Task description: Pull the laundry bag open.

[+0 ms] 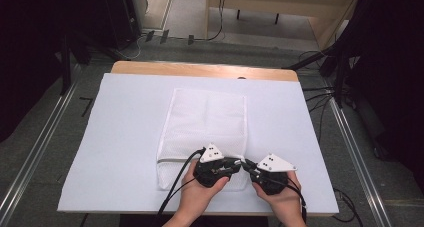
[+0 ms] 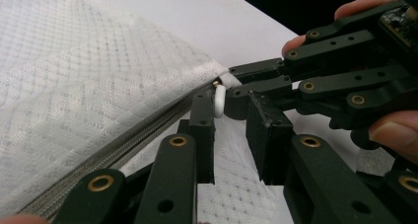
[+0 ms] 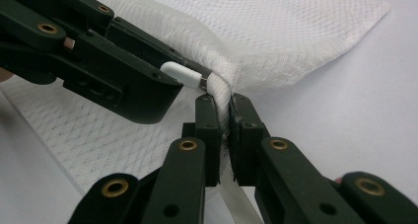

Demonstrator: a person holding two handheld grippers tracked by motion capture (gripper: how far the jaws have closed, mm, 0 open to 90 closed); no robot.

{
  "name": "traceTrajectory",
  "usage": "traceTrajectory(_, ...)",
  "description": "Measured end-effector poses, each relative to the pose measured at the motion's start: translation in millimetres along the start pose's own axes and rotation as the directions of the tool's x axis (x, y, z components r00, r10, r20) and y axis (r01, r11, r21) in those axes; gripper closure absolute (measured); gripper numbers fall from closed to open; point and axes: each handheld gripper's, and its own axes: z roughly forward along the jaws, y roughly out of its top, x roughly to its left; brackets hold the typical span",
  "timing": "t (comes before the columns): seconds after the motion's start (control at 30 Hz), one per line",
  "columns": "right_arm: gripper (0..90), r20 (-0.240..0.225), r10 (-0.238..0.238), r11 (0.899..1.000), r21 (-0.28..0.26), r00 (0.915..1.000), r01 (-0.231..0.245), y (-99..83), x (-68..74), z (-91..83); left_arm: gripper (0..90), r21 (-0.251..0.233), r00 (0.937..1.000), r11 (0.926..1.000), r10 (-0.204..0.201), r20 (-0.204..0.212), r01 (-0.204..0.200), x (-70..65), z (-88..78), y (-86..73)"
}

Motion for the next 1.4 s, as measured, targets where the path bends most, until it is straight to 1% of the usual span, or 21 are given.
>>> traceTrajectory(0.03,85.8,0.000,0.000,1.000,0.000,1.0000,0.000,-0.1,-0.1,0.0,74.9,-0.012,1.0000,0.9999,-0.008,0.006,0.008,0.9,-0.8,0.7)
traceTrajectory(0.13,85.8,0.000,-0.002,1.000,0.000,1.0000,0.002,-0.1,-0.1,0.0,75.7,-0.017,0.9999,0.9998,-0.014,0.006,0.014,2.7,-2.2,1.8)
traceTrajectory(0.17,85.8,0.000,-0.003,1.000,0.000,1.0000,0.003,-0.1,-0.1,0.0,75.8,-0.019,0.9998,0.9996,-0.021,0.005,0.021,4.3,-2.7,2.4)
traceTrajectory(0.27,85.8,0.000,-0.005,1.000,-0.001,1.0000,0.005,0.1,-0.1,-0.2,75.9,-0.017,0.9995,0.9995,-0.026,0.018,0.027,5.0,-2.0,2.1)
traceTrajectory(0.4,85.8,0.001,-0.006,1.000,-0.002,1.0000,0.006,0.2,0.2,-0.3,76.3,-0.010,0.9994,0.9996,-0.025,0.023,0.026,3.0,0.7,1.1)
traceTrajectory(0.47,85.7,0.001,-0.008,1.000,-0.002,1.0000,0.008,0.2,0.2,-0.5,77.8,-0.009,0.9991,0.9995,-0.031,0.030,0.032,2.4,2.0,0.8)
traceTrajectory(0.53,85.8,0.000,-0.009,1.000,-0.003,1.0000,0.009,0.2,0.3,-0.5,79.0,-0.005,0.9992,0.9996,-0.029,0.028,0.029,2.4,2.3,0.7)
traceTrajectory(0.57,85.7,-0.002,-0.009,1.000,-0.004,1.0000,0.009,0.2,0.6,-0.8,82.6,0.002,0.9991,0.9996,-0.026,0.032,0.026,3.7,3.5,0.4)
traceTrajectory(0.67,85.7,-0.017,-0.005,1.000,-0.012,0.9998,0.005,0.8,1.1,-2.0,86.4,0.012,0.9987,0.9992,-0.037,0.034,0.037,5.9,4.1,0.2)
traceTrajectory(0.77,85.7,-0.018,-0.012,1.000,-0.013,0.9998,0.011,1.1,1.4,-2.5,87.1,0.018,0.9980,0.9990,-0.043,0.046,0.042,8.0,3.1,0.5)
traceTrajectory(0.8,85.6,-0.020,-0.009,1.000,-0.011,0.9998,0.009,1.1,1.8,-2.1,87.2,0.025,0.9990,0.9993,-0.030,0.033,0.029,6.8,3.0,0.6)
traceTrajectory(0.9,85.6,-0.018,-0.010,1.000,-0.005,0.9998,0.010,1.0,2.6,-1.2,87.4,0.036,0.9993,0.9990,-0.028,0.026,0.028,6.3,2.7,0.8)
traceTrajectory(0.93,85.6,-0.019,-0.012,1.000,-0.002,0.9998,0.012,1.0,3.0,-1.1,87.4,0.037,0.9988,0.9987,-0.036,0.032,0.035,7.3,2.3,0.8)
traceTrajectory(1.0,85.6,-0.020,-0.013,1.000,-0.002,0.9997,0.013,1.1,3.1,-1.1,87.4,0.041,0.9987,0.9984,-0.040,0.032,0.039,7.8,2.0,1.0)
traceTrajectory(1.07,85.6,-0.021,-0.014,1.000,0.002,0.9997,0.014,1.4,3.0,-1.5,87.5,0.043,0.9988,0.9982,-0.042,0.025,0.041,8.2,1.2,1.0)
traceTrajectory(1.1,85.7,-0.020,-0.013,1.000,0.001,0.9997,0.013,1.5,2.9,-1.6,87.5,0.045,0.9992,0.9984,-0.037,0.015,0.036,9.0,0.6,1.0)
traceTrajectory(1.13,85.8,-0.018,-0.009,1.000,0.000,0.9998,0.009,1.5,2.7,-1.9,87.6,0.044,0.9990,0.9983,-0.040,0.019,0.040,10.1,0.0,1.1)
traceTrajectory(1.2,86.2,-0.013,-0.004,1.000,-0.002,0.9999,0.004,2.2,1.2,-3.3,87.5,0.048,0.9991,0.9980,-0.042,0.001,0.042,12.9,-3.2,1.2)
traceTrajectory(1.27,86.3,-0.014,-0.004,1.000,-0.004,0.9999,0.004,2.4,0.8,-3.6,87.6,0.049,0.9991,0.9979,-0.043,0.000,0.043,13.8,-4.3,1.2)
traceTrajectory(1.33,86.6,-0.013,0.004,1.000,0.001,0.9999,-0.004,2.8,0.2,-4.4,87.6,0.056,0.9995,0.9981,-0.025,-0.018,0.026,16.1,-8.7,0.5)
traceTrajectory(1.4,86.8,-0.011,0.005,1.000,0.002,0.9999,-0.005,2.8,0.1,-4.5,87.5,0.059,0.9994,0.9979,-0.025,-0.024,0.027,16.7,-10.6,-0.1)
